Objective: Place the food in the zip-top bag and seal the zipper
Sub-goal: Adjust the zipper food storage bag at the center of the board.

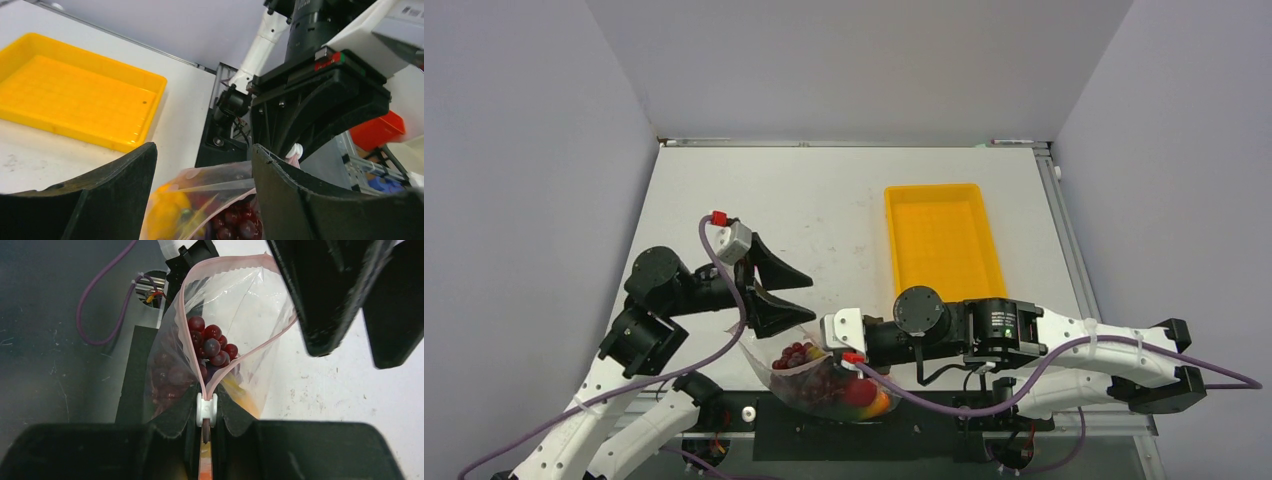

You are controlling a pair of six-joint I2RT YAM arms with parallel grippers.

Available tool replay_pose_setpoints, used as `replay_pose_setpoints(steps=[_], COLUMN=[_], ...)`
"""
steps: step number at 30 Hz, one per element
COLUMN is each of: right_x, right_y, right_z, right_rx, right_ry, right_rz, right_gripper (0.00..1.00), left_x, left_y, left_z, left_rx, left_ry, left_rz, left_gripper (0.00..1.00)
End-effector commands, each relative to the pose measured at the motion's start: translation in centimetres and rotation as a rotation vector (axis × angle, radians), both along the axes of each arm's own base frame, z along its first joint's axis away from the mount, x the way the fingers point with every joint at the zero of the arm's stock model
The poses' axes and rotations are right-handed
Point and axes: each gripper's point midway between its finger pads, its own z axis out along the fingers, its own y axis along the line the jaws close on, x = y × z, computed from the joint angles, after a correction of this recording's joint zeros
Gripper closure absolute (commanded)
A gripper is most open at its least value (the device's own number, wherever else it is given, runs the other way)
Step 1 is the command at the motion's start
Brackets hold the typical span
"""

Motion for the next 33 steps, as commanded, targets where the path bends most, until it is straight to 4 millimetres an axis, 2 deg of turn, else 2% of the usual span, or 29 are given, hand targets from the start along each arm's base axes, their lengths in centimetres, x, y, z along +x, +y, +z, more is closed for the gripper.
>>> replay_pose_setpoints(steps=[1,6,17,23,33], right_x=[0.3,1.5,5.4,5.8,5.7], right_y=[0.7,0.6,0.5,0.6,1.0], right_z=[5.5,4.9,4.4,4.5,4.3], right_rx=[0.147,0.117,0.102,0.11,0.106], right_ry=[0.002,0.003,0.053,0.072,0.089], right_rz=[-0.025,-0.091,-0.242,-0.262,-0.258], right_gripper=[0.95,0.95,0.95,0.95,0.95], left_x=[-2.4,-3.5,-5.0,-4.7,-3.1], left_y=[-0.5,-0.5,-0.3,-0.2,-0.4], left_z=[0.7,-0.2,-1.3,-1.9,-3.2], left_rx=[-0.036,-0.032,-0.005,0.027,0.075], left_ry=[-0.048,-0.037,-0.013,-0.012,0.003], left_rz=[-0.166,-0.227,-0.293,-0.267,-0.173], left_gripper=[0.34,0.29,0.34,0.36,0.46])
